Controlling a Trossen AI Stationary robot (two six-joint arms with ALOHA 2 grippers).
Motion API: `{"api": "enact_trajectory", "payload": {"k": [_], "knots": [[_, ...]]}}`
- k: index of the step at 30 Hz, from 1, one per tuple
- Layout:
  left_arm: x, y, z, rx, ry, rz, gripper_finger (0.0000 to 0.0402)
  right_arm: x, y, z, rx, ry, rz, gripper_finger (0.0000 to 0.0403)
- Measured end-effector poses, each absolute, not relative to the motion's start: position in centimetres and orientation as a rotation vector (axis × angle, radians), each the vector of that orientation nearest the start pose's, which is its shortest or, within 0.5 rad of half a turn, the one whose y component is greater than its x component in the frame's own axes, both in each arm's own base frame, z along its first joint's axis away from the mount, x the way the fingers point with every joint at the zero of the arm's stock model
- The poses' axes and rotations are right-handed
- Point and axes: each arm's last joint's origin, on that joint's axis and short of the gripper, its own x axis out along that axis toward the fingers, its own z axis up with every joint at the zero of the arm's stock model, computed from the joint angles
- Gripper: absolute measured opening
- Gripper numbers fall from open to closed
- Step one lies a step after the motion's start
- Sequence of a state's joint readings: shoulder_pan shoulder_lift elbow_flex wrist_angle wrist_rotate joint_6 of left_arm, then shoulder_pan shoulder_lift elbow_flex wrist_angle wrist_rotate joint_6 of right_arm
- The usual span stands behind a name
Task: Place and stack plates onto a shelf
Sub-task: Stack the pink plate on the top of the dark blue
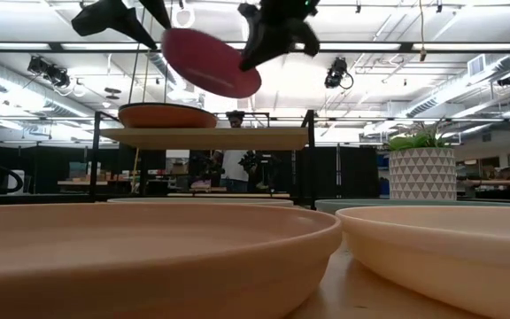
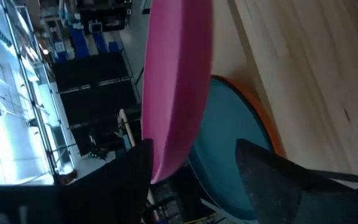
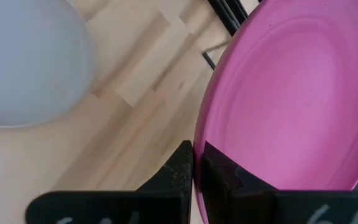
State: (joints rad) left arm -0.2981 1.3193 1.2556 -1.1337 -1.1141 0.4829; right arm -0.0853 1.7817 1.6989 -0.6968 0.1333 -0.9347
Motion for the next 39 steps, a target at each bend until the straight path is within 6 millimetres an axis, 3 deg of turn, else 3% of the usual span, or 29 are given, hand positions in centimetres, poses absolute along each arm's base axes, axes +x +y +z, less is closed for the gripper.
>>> {"api": "enact_trajectory", "payload": {"k": [9,23,33,39], "knots": [[23.3,-4.5,32.9,1.179,1.09,0.47,0.02,38.5,-1.8,33.9,-0.905,0.788,0.273,0.0025],[23.2,-4.5,32.7,1.258,1.144,0.375,0.0072,38.6,-1.5,34.2,-0.892,0.772,0.24,0.0036],[23.6,-3.8,32.8,1.189,1.131,0.419,0.0067,39.0,-0.5,35.1,-0.933,0.725,0.094,0.0139],[23.6,-2.9,32.7,1.115,1.146,0.447,0.0067,38.8,-0.5,36.6,-0.97,0.656,0.008,0.0194]]}}
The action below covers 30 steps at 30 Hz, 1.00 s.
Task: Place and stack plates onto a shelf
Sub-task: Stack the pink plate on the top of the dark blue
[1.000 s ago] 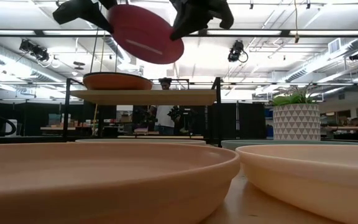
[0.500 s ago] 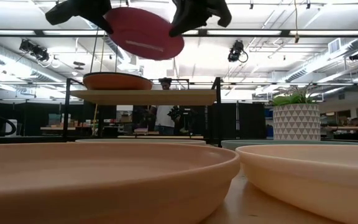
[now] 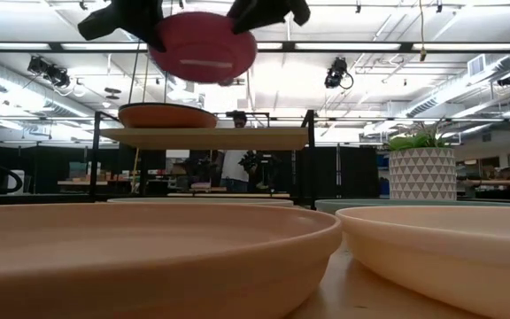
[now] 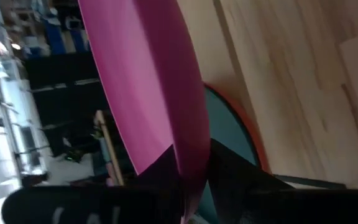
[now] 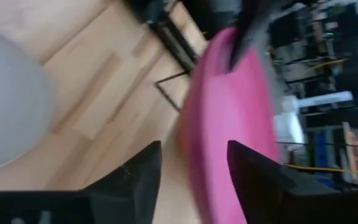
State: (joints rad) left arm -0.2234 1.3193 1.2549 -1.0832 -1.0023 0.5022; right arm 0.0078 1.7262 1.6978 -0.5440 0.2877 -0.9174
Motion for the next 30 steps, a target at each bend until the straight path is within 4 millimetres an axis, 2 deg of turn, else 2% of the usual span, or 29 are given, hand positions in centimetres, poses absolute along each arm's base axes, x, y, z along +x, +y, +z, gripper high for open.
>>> {"api": "enact_trajectory", "payload": {"k": [7,17,25,30], "knots": [[23.5,-1.3,32.5,1.032,1.201,0.472,0.0067,37.7,-0.2,38.6,-0.98,0.595,-0.066,0.0223],[22.2,1.8,32.0,0.857,1.362,0.563,0.0067,34.9,1.5,41.1,-0.957,0.577,-0.175,0.0226],[22.2,3.5,31.9,0.749,1.376,0.622,0.0071,33.5,2.6,41.6,-0.88,0.581,-0.156,0.0226],[22.4,4.1,31.8,0.681,1.37,0.589,0.0108,33.2,3.7,41.7,-0.873,0.569,-0.128,0.0226]]}}
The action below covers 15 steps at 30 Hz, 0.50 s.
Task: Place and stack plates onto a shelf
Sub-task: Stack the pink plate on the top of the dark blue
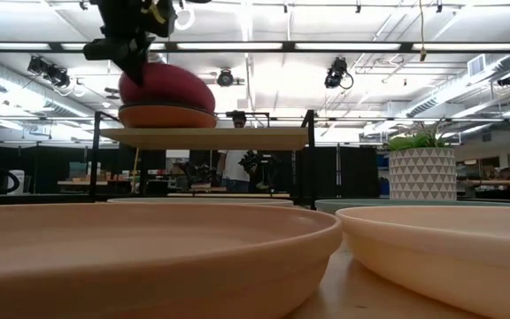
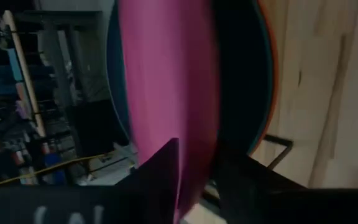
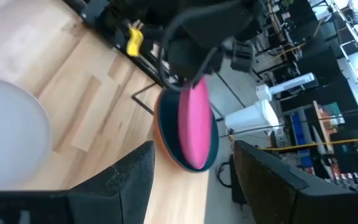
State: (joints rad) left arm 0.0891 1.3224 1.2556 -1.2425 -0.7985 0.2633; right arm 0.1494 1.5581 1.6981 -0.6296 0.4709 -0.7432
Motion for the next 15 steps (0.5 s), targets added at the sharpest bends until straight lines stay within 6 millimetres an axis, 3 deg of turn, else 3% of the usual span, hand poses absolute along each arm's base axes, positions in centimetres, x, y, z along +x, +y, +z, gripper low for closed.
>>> {"api": "enact_trajectory", "payload": {"k": [8,15], "knots": [[22.9,3.7,32.5,0.676,1.291,0.599,0.0197,32.9,4.7,41.5,-0.819,0.568,-0.108,0.0226],[22.1,3.6,34.0,0.57,1.239,0.558,0.0205,32.7,5.0,41.0,-0.727,0.598,-0.064,0.0226]]}}
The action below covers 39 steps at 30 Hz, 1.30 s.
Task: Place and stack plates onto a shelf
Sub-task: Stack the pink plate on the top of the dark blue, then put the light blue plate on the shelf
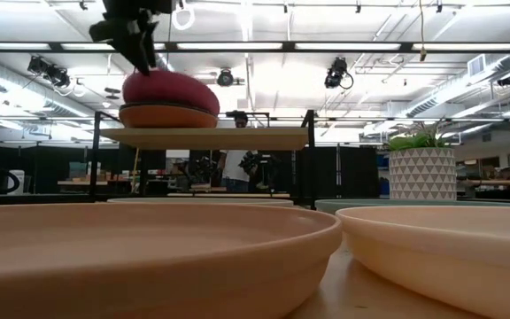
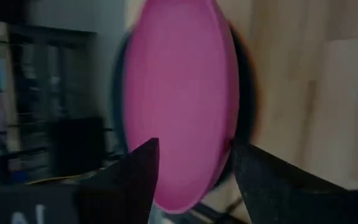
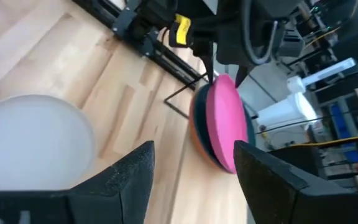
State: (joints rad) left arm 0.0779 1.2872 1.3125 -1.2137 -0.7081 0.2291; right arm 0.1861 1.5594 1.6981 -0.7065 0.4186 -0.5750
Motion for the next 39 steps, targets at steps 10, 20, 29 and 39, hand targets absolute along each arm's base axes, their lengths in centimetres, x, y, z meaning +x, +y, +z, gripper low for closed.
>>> {"api": "enact_trajectory", "payload": {"k": [10,20,29,39], "knots": [[21.9,3.8,34.0,0.426,1.208,0.507,0.0191,32.5,5.6,40.6,-0.578,0.61,0.017,0.0225],[22.5,0.2,36.7,0.155,0.771,0.074,0.0171,32.8,6.1,34.8,-0.404,0.754,0.089,0.0225],[22.3,-4.1,29.9,0.091,0.918,-0.014,0.0169,31.6,5.9,27.1,-0.303,0.976,0.067,0.0225],[21.7,-6.9,24.9,0.015,0.916,-0.049,0.0169,29.3,2.3,20.4,-0.186,1.19,-0.019,0.0213]]}}
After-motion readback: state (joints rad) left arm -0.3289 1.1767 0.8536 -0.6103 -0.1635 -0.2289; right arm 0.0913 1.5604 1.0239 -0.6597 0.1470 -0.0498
